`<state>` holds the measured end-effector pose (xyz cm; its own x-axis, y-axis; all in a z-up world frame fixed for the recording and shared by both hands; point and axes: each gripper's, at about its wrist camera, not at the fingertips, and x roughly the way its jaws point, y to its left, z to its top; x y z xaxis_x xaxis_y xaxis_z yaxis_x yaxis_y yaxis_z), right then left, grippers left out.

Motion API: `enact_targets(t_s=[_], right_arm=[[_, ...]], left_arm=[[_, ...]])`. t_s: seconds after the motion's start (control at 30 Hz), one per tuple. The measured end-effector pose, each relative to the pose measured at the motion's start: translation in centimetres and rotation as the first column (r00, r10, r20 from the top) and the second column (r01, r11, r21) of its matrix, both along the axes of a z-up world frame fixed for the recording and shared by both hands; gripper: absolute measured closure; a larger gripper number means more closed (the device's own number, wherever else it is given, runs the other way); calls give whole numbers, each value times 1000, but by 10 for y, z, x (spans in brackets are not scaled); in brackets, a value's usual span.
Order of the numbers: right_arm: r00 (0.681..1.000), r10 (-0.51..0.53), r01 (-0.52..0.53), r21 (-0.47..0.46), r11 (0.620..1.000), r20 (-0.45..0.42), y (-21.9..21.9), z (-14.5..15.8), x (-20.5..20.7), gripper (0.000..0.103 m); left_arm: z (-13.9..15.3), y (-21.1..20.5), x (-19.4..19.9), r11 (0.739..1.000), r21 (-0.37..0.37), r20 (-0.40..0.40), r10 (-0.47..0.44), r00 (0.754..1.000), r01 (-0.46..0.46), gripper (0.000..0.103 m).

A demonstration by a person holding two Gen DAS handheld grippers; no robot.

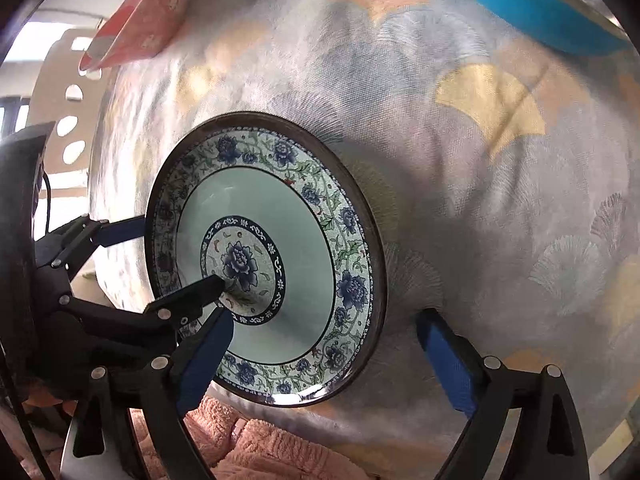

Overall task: Organize plates and bowls
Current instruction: 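Lift the floral plate off the cloth with both tools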

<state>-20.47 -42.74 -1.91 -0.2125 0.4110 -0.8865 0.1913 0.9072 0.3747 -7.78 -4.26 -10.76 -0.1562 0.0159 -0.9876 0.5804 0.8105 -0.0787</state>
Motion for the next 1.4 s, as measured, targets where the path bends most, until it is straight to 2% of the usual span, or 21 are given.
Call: enact_targets(t_s=[0.17, 0.3, 0.47, 0.57, 0.63, 0.73, 0.83, 0.93, 1.03, 1.1, 1.17, 1.27, 1.4], right_arm=[[992, 124, -124, -27, 992, -4, 13, 3, 10, 11], [961, 272, -270, -28, 962, 51, 26, 24, 27, 11], [910, 394, -392, -43, 919, 133, 25, 55, 62, 11], [886, 427, -427, -40, 903, 184, 14, 77, 84, 11], [874, 421, -433, -6, 901, 243, -2, 97, 100, 11], [863, 394, -415, 0, 910, 316, -26, 124, 124, 11], [839, 387, -408, -29, 913, 383, -37, 144, 152, 11], [822, 386, -384, -92, 919, 419, -46, 148, 178, 11], [825, 350, -339, -106, 935, 444, -60, 144, 212, 11], [830, 334, -304, -141, 942, 447, -71, 134, 234, 11], [848, 294, -249, -158, 956, 442, -83, 116, 251, 11], [889, 190, -145, -138, 980, 416, -102, 79, 268, 11], [919, 99, -53, -130, 990, 382, -118, 49, 282, 15]], left_arm=[[8, 9, 6, 998, 23, 24, 54, 998, -55, 12], [26, 15, 21, 988, 3, 26, 156, 987, -157, 12], [53, 18, 44, 947, -71, 16, 315, 949, -313, 12], [76, 19, 57, 918, -108, 55, 388, 920, -381, 12], [93, 25, 65, 886, -152, 48, 448, 892, -437, 12], [109, 26, 75, 864, -180, 49, 486, 873, -471, 13], [123, 14, 91, 858, -211, 86, 493, 866, -468, 13], [123, -6, 109, 863, -217, 117, 488, 865, -457, 12], [116, -31, 127, 851, -222, 124, 509, 852, -477, 13], [106, -42, 143, 836, -224, 117, 533, 838, -500, 13], [96, -56, 155, 830, -223, 120, 543, 831, -511, 13], [83, -74, 165, 844, -200, 125, 526, 841, -498, 13], [65, -83, 175, 843, -193, 114, 528, 842, -503, 13]])
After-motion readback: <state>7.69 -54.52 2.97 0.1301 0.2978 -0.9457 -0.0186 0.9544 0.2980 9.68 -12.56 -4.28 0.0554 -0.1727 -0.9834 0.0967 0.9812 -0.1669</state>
